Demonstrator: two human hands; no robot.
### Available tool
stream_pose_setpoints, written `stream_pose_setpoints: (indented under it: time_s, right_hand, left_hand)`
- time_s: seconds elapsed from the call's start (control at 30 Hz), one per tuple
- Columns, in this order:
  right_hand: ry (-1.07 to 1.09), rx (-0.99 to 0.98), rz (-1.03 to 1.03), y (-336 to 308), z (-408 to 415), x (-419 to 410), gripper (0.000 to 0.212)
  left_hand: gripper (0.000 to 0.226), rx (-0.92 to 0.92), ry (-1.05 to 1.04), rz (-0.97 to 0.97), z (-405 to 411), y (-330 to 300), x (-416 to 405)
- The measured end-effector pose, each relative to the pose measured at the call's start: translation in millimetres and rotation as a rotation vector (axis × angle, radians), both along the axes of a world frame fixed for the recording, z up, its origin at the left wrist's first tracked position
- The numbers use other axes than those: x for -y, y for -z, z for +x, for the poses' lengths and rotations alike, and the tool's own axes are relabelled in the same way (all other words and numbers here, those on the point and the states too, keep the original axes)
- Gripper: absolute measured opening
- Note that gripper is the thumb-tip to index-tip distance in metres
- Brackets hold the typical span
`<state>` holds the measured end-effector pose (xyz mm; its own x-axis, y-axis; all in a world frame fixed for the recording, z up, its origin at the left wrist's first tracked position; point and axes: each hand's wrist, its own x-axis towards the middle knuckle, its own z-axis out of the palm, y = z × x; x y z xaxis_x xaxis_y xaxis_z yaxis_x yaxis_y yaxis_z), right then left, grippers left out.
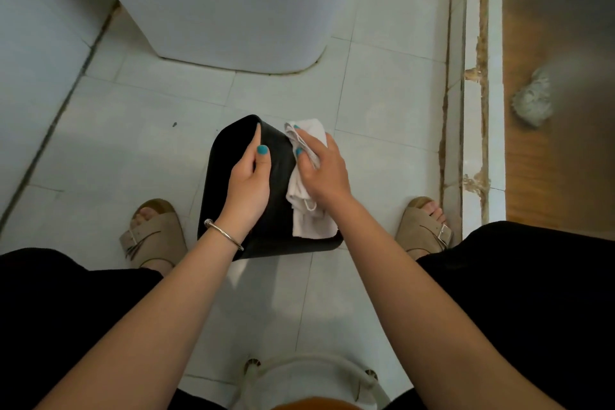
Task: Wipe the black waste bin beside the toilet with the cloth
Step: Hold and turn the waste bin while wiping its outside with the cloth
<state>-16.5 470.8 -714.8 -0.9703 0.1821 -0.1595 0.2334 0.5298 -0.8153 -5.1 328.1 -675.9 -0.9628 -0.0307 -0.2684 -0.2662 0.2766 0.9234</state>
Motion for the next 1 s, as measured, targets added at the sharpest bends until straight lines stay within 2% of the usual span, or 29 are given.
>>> stream_pose_setpoints:
  time_s: [0.23, 0.43, 0.67, 0.83, 1.0]
  right_hand:
    - [0.116, 0.186, 0.026, 41.3, 7.2, -39.1, 0.040]
    - [0.147, 0.269, 0.053, 57.9, 8.7, -59.3, 0.040]
    - [0.052, 0.434, 0.179, 61.1, 5.2, -97.0, 0.043]
    - [0.333, 0.266, -0.070, 35.8, 10.7, -99.4, 0.043]
    - [0.503, 0.128, -0.248, 4.8, 25.2, -79.6, 0.043]
  left_hand:
    - [0.046, 0.029, 0.065, 0.020, -1.8, 0.2, 2.6]
    - [0.047, 0.046, 0.097, 0.029, -2.2, -2.8, 3.8]
    - [0.045, 0.074, 0.091, 0.015, -5.3, -10.3, 5.4]
    - [0.046, 0.089, 0.152, 0.007, -13.5, -10.5, 9.2]
    - [0.046, 0.085, 0.184, -0.020, -18.5, -8.9, 14.3]
